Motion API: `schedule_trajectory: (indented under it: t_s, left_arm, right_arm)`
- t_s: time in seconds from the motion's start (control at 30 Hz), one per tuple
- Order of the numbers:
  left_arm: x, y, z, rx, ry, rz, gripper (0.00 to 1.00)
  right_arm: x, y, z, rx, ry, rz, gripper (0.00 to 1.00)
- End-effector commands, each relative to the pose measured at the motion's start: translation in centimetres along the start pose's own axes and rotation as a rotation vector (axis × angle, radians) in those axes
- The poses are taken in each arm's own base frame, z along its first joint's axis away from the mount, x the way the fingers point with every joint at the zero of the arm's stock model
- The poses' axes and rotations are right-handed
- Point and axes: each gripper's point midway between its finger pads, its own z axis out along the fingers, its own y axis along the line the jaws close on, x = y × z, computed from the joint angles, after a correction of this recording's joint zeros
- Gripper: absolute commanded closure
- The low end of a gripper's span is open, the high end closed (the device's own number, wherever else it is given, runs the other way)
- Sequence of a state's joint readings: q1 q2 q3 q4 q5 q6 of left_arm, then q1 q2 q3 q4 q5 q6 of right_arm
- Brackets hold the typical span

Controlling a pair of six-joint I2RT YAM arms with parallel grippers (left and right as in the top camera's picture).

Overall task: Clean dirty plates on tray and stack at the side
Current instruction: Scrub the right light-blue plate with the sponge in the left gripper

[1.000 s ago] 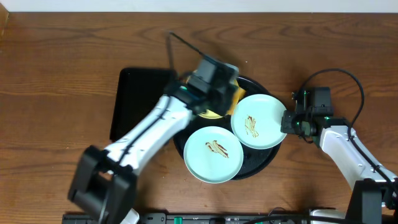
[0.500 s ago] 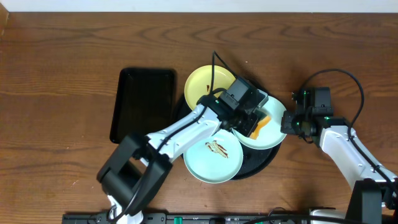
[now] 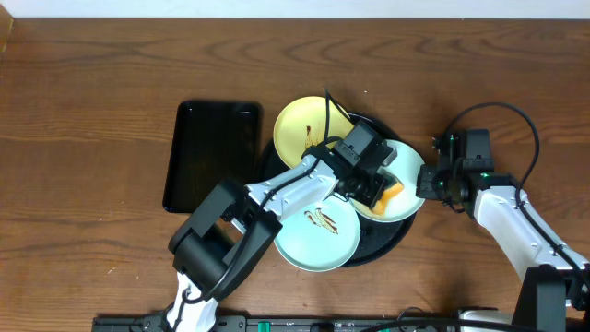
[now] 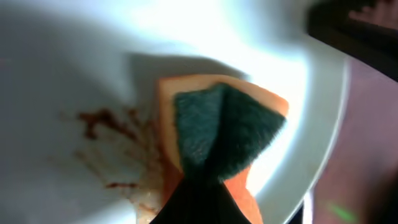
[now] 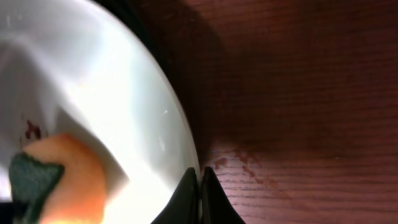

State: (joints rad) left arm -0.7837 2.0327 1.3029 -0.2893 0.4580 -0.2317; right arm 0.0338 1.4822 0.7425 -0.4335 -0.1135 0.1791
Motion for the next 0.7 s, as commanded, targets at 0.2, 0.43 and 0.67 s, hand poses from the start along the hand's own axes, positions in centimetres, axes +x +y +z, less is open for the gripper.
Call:
schedule_trajectory:
  t_s: [0.2, 0.43, 0.67]
  left_arm:
    - [-1.3, 8.1, -1.6, -0.328, -0.07, -0.076, 0.92]
    - [-2.3, 8.0, -2.9, -0.344, -0.112, -0.09, 0.92]
    - [-4.2, 7.0, -5.8, -0.354, -0.207, -0.124, 0.92]
  right_arm:
    - [0.8, -0.1, 0.3, -0.001, 0.033, 0.006, 0.99]
    - [1.0, -0.2, 0.3, 0.0, 0.038, 0.006, 0.99]
    - [1.2, -0.2, 0.3, 0.002, 0.047, 0.007, 0.99]
